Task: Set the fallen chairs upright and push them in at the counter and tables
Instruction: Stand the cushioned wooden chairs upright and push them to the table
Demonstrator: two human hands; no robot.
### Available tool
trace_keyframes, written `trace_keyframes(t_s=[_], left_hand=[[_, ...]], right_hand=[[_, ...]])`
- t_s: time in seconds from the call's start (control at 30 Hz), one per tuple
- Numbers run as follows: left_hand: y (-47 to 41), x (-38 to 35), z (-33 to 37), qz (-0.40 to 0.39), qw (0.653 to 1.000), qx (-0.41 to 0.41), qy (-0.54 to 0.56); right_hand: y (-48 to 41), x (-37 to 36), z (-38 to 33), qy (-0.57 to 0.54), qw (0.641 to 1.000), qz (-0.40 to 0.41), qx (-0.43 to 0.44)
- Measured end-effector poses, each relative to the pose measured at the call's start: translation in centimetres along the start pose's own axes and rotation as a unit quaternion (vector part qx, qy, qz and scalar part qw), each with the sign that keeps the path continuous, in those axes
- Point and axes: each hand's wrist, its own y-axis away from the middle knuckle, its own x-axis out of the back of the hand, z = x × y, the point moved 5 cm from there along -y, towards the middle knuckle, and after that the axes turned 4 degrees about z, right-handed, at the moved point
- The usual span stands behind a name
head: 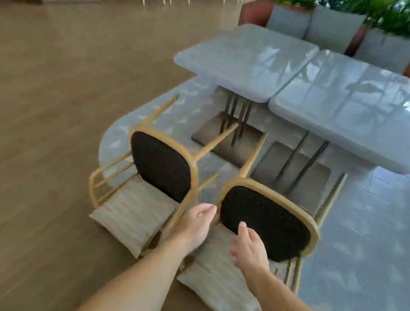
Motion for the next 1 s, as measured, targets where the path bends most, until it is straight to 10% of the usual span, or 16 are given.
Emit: trace_keyframes(t_s=[0.47,0.73,1.0], left_hand=[[-15.4,-15.2,-37.7,-0.156,0.961,-0.023,-0.227],[-19.4,-24.4,-58.6,-0.415,0.698,-0.114,-0.573],[-24.0,-28.3,-62.6,-0.327,0.671,-0.231,-0.624]], right_hand=[[-17.6,-13.5,34.4,-0.033,0.995,0.039,-0.090],[-23.6,-22.7,54.8,0.287,0.945,-0.132,-0.080],[-27.9,-24.3,60.4,0.452,0.890,-0.049,-0.026]])
